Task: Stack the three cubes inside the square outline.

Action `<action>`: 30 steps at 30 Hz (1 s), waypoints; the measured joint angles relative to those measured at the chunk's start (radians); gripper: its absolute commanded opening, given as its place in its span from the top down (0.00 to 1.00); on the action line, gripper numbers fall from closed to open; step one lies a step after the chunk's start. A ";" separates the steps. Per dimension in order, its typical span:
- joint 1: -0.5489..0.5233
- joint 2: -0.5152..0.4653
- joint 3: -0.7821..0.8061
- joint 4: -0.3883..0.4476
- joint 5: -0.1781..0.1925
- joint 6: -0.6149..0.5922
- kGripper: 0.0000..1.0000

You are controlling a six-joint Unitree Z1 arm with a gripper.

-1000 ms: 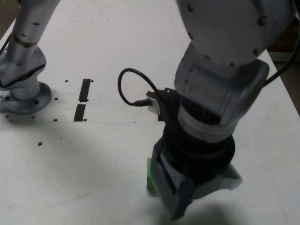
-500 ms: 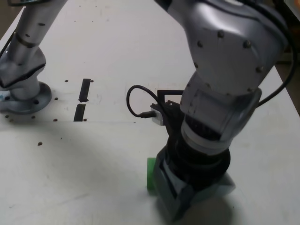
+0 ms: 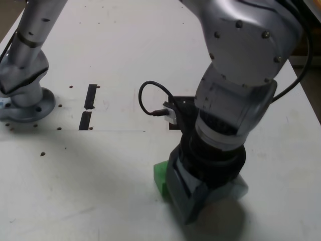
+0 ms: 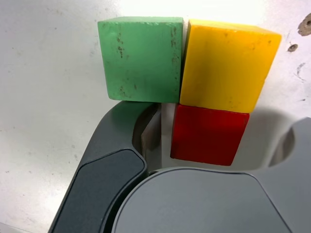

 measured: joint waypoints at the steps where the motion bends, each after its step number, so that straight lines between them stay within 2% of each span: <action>1: 0.000 0.000 0.000 0.000 0.001 0.000 0.18; 16: 0.033 0.000 0.037 -0.002 0.018 0.027 0.35; 23: 0.040 -0.005 0.034 -0.003 0.018 0.034 0.56; 30: 0.039 -0.005 -0.024 0.016 0.023 0.032 0.65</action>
